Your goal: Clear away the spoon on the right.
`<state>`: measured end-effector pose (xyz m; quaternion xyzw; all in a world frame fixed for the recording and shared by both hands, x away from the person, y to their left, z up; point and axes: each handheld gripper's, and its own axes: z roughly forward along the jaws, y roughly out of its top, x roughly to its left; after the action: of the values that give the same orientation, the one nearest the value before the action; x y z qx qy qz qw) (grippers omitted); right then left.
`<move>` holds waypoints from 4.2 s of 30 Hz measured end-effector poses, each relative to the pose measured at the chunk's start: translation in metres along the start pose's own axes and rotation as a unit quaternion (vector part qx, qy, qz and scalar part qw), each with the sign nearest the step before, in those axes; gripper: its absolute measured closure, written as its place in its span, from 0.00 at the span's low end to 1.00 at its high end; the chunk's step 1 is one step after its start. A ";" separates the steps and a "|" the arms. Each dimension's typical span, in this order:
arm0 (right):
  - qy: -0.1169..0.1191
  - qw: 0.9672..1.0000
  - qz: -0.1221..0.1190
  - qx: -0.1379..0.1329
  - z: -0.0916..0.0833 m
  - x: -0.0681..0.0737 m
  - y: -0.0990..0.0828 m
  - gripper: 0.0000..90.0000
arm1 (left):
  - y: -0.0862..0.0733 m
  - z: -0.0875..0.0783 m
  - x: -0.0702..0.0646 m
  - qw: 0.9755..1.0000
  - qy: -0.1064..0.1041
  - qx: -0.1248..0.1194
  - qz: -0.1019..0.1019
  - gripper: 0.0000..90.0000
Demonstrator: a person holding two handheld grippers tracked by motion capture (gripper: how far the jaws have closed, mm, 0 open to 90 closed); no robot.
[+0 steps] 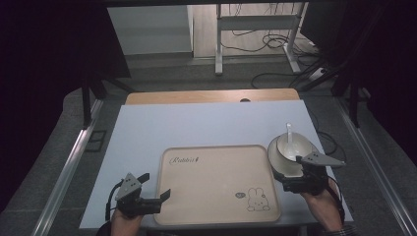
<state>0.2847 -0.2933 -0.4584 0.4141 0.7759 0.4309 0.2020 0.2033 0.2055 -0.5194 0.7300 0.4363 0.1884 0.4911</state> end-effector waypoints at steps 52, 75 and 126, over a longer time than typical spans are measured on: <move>-0.084 0.995 -0.018 0.047 0.026 -0.053 0.043 0.33 | 0.000 0.000 0.000 1.000 0.002 0.000 -0.001 0.04; -0.111 0.990 -0.007 0.081 0.058 -0.072 0.049 0.57 | 0.000 0.000 0.000 1.000 0.000 0.000 -0.001 0.04; -0.096 0.990 -0.001 0.105 0.073 -0.069 0.056 0.84 | 0.000 0.000 0.000 1.000 0.001 0.002 0.001 0.04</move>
<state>0.3990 -0.2969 -0.4548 0.4717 0.7944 0.3051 0.2311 0.2033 0.2052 -0.5196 0.7315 0.4364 0.1886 0.4888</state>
